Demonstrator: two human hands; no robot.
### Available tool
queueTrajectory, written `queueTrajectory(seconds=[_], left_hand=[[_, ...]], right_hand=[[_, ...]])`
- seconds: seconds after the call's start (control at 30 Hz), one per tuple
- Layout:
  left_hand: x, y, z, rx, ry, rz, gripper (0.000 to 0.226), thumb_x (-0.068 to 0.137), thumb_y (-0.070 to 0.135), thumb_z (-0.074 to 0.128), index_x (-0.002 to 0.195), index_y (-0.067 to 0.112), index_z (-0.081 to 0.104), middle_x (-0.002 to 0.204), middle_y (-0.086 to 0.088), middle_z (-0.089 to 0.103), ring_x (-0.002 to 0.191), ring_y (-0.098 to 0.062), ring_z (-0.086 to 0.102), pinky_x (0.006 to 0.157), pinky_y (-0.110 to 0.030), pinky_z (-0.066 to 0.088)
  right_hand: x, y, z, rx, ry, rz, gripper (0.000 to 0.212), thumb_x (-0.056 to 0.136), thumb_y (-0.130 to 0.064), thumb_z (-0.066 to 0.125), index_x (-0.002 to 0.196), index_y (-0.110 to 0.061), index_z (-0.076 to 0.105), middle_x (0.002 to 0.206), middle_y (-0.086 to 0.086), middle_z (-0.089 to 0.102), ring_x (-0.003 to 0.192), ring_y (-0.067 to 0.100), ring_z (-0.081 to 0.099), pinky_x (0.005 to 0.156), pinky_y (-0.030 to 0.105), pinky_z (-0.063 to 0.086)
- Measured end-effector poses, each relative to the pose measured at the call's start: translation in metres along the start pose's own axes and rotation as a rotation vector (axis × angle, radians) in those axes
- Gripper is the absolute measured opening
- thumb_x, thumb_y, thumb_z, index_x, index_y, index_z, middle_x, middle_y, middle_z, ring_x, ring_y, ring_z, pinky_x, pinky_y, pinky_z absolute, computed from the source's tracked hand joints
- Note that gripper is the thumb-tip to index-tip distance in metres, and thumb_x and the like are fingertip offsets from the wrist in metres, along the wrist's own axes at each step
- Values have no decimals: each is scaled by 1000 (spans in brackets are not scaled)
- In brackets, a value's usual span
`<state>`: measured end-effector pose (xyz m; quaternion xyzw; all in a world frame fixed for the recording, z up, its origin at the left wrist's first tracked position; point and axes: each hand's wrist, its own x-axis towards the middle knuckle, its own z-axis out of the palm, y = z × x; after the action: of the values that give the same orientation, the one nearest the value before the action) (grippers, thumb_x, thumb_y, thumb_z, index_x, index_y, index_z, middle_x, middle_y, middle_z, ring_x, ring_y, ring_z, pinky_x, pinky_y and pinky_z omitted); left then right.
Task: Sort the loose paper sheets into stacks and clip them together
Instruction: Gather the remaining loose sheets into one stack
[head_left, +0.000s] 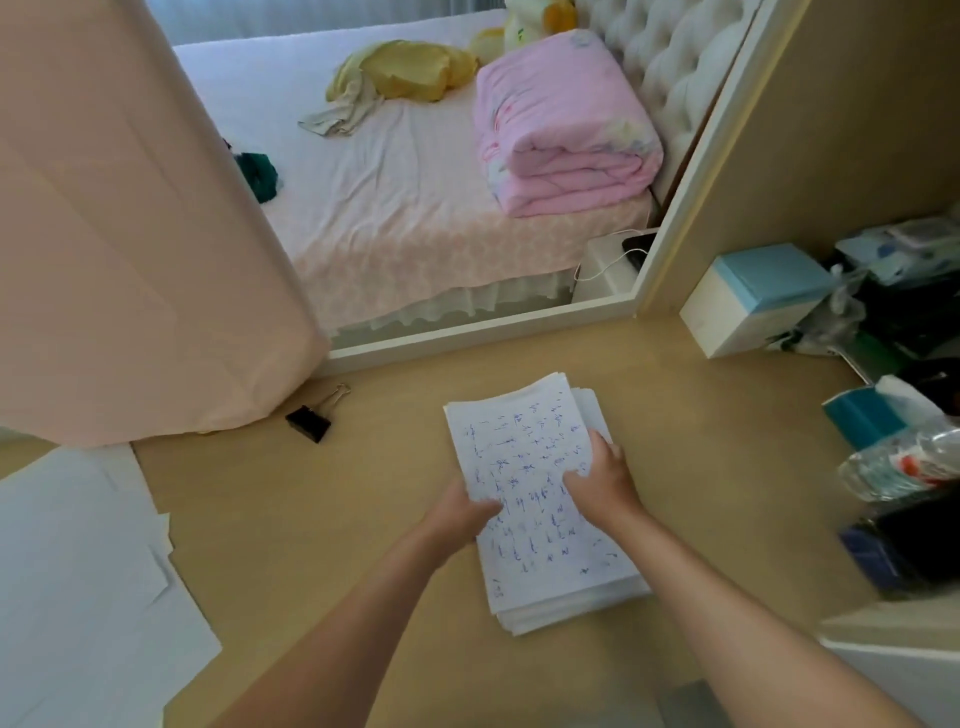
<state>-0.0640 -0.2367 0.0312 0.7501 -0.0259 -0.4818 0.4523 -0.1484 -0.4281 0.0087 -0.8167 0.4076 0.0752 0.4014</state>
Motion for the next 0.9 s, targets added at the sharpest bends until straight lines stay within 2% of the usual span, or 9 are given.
queueTrajectory(seconds=[0.07,0.17,0.23,0.37,0.43,0.57,0.67,0.77,0.9], left_hand=[[13,-8,11,89,-11,-4,49,87,27,67,131,25,48,128,2,62,116,-20,61,99,-48,53],[53,-48,17,124,63,-68,85,64,50,73,139,26,40,135,0,53,120,-22,57,101,-50,51],[49,-41,24,91,119,-72,78,68,45,74,136,28,41,135,1,53,120,-22,57,101,-51,50],[27,-7,39,31,193,-6,55,86,17,71,133,23,43,128,4,58,116,-18,59,97,-42,53],[24,-7,43,33,204,12,56,86,12,70,133,23,41,125,6,56,114,-16,58,97,-40,53],[23,-22,29,-90,230,-17,57,86,15,72,132,27,41,126,4,59,113,-17,61,97,-46,53],[20,-29,16,-175,270,-51,51,89,19,71,129,27,41,124,3,60,112,-22,62,96,-50,52],[15,-38,6,-124,335,-44,52,86,16,73,127,25,42,118,4,59,109,-21,61,92,-43,54],[13,-64,-28,51,463,-77,64,65,37,78,119,34,43,118,5,60,111,-26,61,92,-53,54]], right_hand=[[7,14,-5,-110,-26,6,72,87,-30,56,151,-20,25,149,10,31,134,32,35,110,45,36],[12,28,-10,-239,-63,21,79,90,-37,57,155,-18,17,156,9,23,141,32,23,114,45,30],[15,38,-13,-212,-33,56,79,88,-34,58,154,-18,19,156,7,21,141,32,21,112,46,30],[17,47,-15,77,-46,134,74,83,-24,54,152,-16,28,153,9,33,142,32,30,115,46,31],[14,48,-10,41,-74,96,74,87,-21,53,155,-18,24,157,5,32,143,30,27,118,42,28],[9,40,-3,20,-118,86,78,92,-21,53,159,-21,13,162,4,22,149,27,18,120,38,21],[8,31,5,137,-168,146,80,85,-17,49,158,-26,18,158,8,27,145,28,27,119,41,28],[2,29,25,116,-233,100,83,72,-23,44,153,-30,29,152,1,41,139,26,37,114,45,38],[-18,14,58,111,-351,18,86,72,-28,46,155,-29,24,155,-8,35,144,22,29,117,45,33]])
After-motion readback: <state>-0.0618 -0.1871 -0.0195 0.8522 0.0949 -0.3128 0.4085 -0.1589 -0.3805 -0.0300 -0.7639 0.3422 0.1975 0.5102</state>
